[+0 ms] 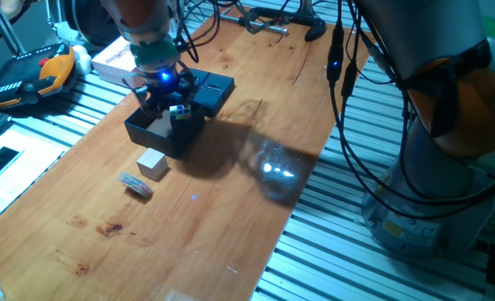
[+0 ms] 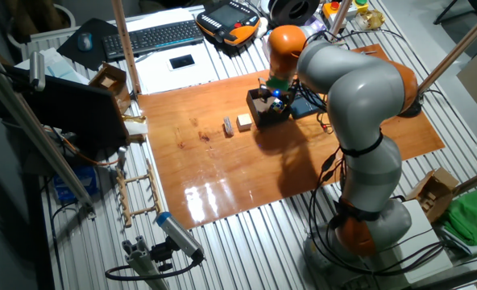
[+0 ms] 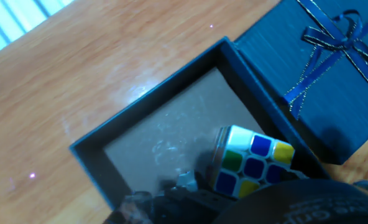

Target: Take everything out of the gift box

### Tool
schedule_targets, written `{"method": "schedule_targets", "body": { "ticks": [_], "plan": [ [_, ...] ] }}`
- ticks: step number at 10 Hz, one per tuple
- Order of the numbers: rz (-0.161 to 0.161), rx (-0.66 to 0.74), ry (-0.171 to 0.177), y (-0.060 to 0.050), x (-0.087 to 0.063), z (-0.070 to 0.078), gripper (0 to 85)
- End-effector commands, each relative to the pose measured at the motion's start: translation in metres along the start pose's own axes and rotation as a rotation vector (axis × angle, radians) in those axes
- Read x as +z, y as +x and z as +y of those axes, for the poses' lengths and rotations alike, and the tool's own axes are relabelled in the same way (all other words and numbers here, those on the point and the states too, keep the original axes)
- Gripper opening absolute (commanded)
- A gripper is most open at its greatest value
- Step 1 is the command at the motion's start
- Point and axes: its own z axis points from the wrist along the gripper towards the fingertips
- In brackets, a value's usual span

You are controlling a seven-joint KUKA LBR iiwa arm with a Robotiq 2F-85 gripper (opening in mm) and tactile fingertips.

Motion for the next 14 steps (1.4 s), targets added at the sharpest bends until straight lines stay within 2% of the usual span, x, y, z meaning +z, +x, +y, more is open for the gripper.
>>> {"method": "schedule_targets", "body": {
  "ticks": [1, 3, 5, 10, 14],
  "plan": [
    [0.001, 0.014, -0.002, 0.000, 0.002, -0.001, 76.3],
    [0.002, 0.044, -0.003, 0.000, 0.006, -0.004, 82.0],
    [-0.001, 0.064, -0.015, -0.001, 0.014, -0.006, 82.0],
    [-0.007, 0.076, -0.023, 0.002, 0.024, -0.005, 82.3],
    [-0.011, 0.073, -0.028, 0.002, 0.026, -0.003, 82.3]
  ]
}}
